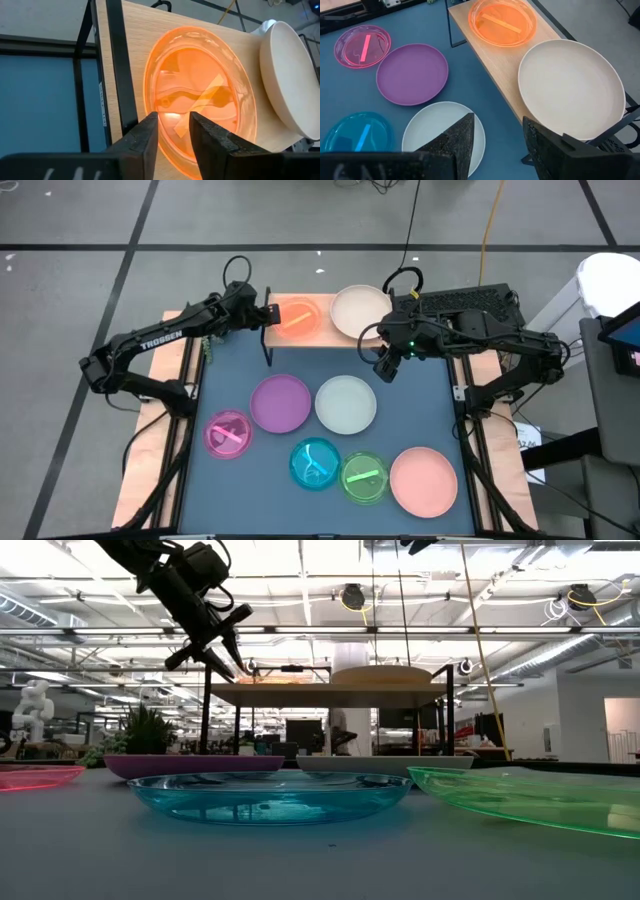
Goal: Place and stack plates onto a shelf
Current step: Put the orange plate on the shelf, then stack the light pink plate on top of the white plate on the shelf
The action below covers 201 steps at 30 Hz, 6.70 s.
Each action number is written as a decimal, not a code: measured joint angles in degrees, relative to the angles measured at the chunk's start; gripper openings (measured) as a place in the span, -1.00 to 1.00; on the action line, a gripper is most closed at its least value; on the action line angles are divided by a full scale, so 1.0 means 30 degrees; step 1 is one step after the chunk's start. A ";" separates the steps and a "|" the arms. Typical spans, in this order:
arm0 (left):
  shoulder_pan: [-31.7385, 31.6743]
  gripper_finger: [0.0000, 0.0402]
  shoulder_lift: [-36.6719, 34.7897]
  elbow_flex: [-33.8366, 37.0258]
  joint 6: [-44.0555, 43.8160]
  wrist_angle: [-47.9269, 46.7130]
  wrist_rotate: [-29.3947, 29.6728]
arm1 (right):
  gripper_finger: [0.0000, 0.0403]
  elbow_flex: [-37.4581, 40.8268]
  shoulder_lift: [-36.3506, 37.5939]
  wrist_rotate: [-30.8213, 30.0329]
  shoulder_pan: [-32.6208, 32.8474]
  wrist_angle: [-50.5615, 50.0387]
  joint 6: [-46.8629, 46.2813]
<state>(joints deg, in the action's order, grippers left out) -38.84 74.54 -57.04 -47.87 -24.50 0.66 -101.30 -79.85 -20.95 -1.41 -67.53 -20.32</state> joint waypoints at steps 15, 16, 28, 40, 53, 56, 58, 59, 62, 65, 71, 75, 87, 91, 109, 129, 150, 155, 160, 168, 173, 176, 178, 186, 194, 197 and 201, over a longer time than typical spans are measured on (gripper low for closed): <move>0.1459 -0.32 -0.2851 0.0044 0.0974 -0.1378 -0.0245 | -0.25 0.0000 0.0000 0.1605 0.0464 -0.0289 -0.1256; 0.1710 -0.32 -0.3175 0.0044 0.1113 -0.1749 -0.0228 | -0.25 0.0000 0.0000 0.1609 0.0587 -0.0285 -0.1431; 0.6295 -0.32 -0.5131 0.0044 0.1323 -0.4934 -0.0172 | -0.25 0.0168 0.0000 0.2052 0.1639 -0.0539 -0.4742; 1.0573 -0.32 -0.4943 0.1381 -0.0453 -0.5146 0.0804 | -0.25 0.6798 0.0762 0.8001 0.1639 0.1804 -0.8681; 1.3902 -0.32 -0.4940 0.3330 -0.2301 -0.5107 0.0823 | -0.25 1.3329 0.2898 1.2023 0.2306 0.6502 -1.4011; 1.4340 -0.32 -0.4940 0.3611 -0.2483 -0.5036 0.0981 | -0.25 1.3968 0.3487 1.2431 0.2831 0.6351 -1.2423; 1.4578 -0.32 -0.4940 0.3748 -0.2545 -0.4982 0.1120 | -0.25 1.4518 0.3844 1.2475 0.3330 0.6266 -1.1344; 1.4747 -0.32 -0.4940 0.3784 -0.2565 -0.4954 0.1157 | -0.25 1.4847 0.3979 1.2482 0.3607 0.6203 -1.0866; 1.5408 -0.32 -0.4940 0.3818 -0.2642 -0.4955 0.1154 | -0.25 1.5951 0.4360 1.2571 0.4267 0.6332 -0.9821; 1.6166 -0.32 -0.4940 0.3818 -0.2804 -0.4820 0.1154 | -0.25 1.6987 0.4602 1.2882 0.4872 0.6511 -0.9317; 1.7198 -0.32 -0.4940 0.3818 -0.2912 -0.4375 0.1152 | -0.25 1.8414 0.4626 1.3701 0.5828 0.6470 -0.8743; 1.7497 -0.32 -0.4940 0.3818 -0.2961 -0.4102 0.1356 | -0.25 1.9046 0.4626 1.3500 0.6473 0.6829 -0.7415; 1.7497 -0.32 -0.4940 0.3818 -0.2495 -0.4090 0.1671 | -0.48 2.1441 0.4619 1.3454 0.7622 0.7912 -0.6342; 1.7497 -0.32 -0.4940 0.3818 -0.2465 -0.4086 0.1671 | -0.54 2.1846 0.4612 1.3358 0.7830 0.8750 -0.5611; 1.7497 -0.32 -0.4940 0.3818 -0.2427 -0.3952 0.2264 | -0.54 2.2525 0.4568 1.1985 0.8276 0.9869 -0.3541; 1.7497 -0.32 -0.4940 0.3818 -0.2218 -0.3943 0.2334 | -0.98 2.3729 0.4683 1.2609 0.8262 1.1220 -0.6868; 1.7592 -0.32 -0.4941 0.3818 -0.2497 -0.3901 0.3391 | -1.00 1.8484 0.8652 1.2784 0.7928 0.6553 -1.4846; 1.7771 -0.32 -0.4940 0.3818 -0.3287 -0.3893 0.3209 | -1.00 1.6298 0.9015 1.0654 0.7827 0.5826 -1.7223; 1.7884 -0.32 -0.4940 0.3818 -0.3573 -0.3472 0.3150 | -1.00 1.4496 0.9043 0.8331 0.7735 0.5858 -1.7578; 1.7884 -0.32 -0.4940 0.3818 -0.3593 -0.1968 0.3143 | -1.00 1.3322 0.9052 0.4226 0.6569 0.8577 -1.7610; 1.7884 -0.32 -0.4940 0.3818 -0.3017 -0.1782 0.3136 | -1.00 1.3318 0.9163 0.1892 0.5503 1.1426 -1.8366; 1.7884 -0.32 -0.4947 0.3818 -0.2700 -0.1795 0.3176 | -1.00 1.3311 0.9253 0.1116 0.4455 1.2528 -1.8502; 1.7884 -0.32 -0.4940 0.3818 -0.2727 -0.1788 0.3382 | -1.00 1.3311 0.9289 0.1007 0.3653 1.3295 -1.8412; 1.7884 -0.32 -0.4941 0.3818 -0.2735 -0.1766 0.3722 | -1.00 1.3311 0.9347 0.2159 0.0065 1.4109 -1.8150; 1.7869 -0.32 -0.4940 0.3818 -0.2749 -0.1751 0.3813 | -1.00 1.1077 0.8481 0.4220 -0.4366 1.3242 -1.5483; 1.7869 -0.32 -0.4947 0.3818 -0.2764 -0.1744 0.3820 | -1.00 0.9535 0.7532 0.5668 -0.6492 1.2511 -1.3812; 1.7869 -0.32 -0.4945 0.3818 -0.2764 -0.1744 0.3878 | -1.00 0.7607 0.5870 0.8510 -0.9410 1.0770 -1.1739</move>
<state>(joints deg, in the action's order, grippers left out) 14.76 59.71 -45.58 -56.16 -29.74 12.29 -78.47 -62.24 4.58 -29.64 -35.22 -55.53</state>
